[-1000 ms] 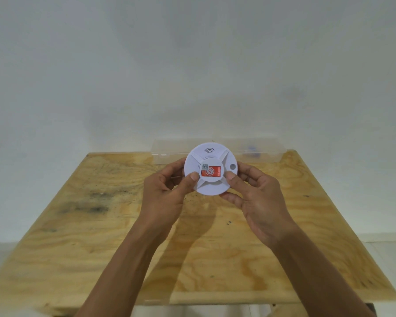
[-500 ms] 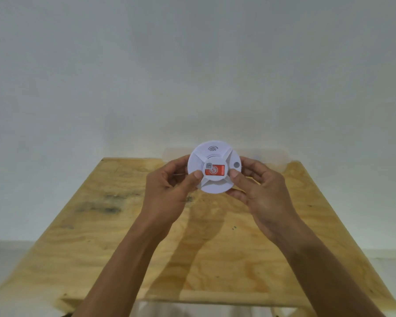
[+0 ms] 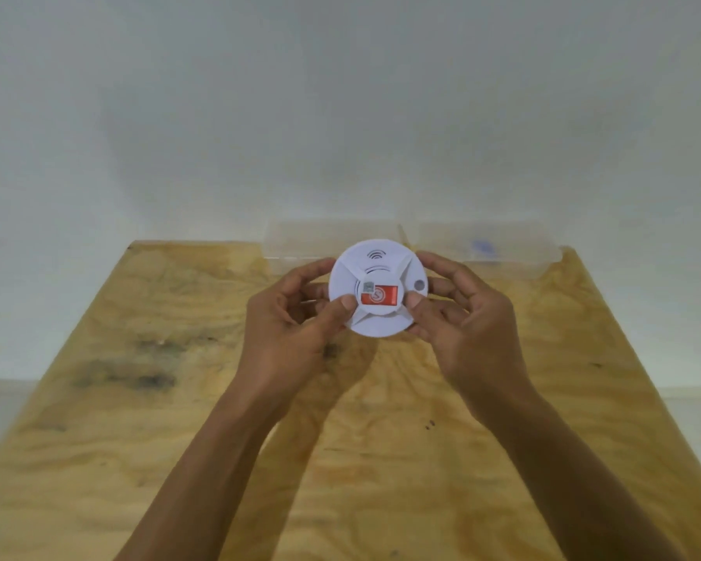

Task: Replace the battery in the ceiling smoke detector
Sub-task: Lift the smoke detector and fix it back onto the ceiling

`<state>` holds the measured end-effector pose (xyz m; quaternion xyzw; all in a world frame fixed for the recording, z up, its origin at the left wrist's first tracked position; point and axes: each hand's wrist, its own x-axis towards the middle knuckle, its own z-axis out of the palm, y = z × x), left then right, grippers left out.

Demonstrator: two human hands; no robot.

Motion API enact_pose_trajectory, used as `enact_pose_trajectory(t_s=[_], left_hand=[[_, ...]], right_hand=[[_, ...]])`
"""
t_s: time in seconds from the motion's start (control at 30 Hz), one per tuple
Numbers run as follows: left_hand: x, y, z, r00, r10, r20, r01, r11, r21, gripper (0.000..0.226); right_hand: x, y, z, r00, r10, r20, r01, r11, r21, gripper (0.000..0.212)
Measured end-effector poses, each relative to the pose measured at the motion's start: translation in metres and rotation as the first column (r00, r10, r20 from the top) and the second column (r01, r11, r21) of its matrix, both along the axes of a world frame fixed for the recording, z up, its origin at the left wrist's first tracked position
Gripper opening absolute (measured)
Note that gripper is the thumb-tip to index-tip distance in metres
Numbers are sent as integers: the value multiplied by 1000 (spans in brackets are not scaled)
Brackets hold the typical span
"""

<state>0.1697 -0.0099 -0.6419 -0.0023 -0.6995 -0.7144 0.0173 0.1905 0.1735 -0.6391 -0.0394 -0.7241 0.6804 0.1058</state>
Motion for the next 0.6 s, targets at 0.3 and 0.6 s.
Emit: enact_pose_trajectory(t_s=[0.3,0.6], left_hand=[[-15,13,126,1000,1,21,-1,1000,16,37],[-22,18,307,993,15,-117,-16,1000,-10,37]], right_hand=[[-10,15,128,998,-58,-18,59,996,64,39],[-21,21,305,992,-38,-122,49,995,86,38]])
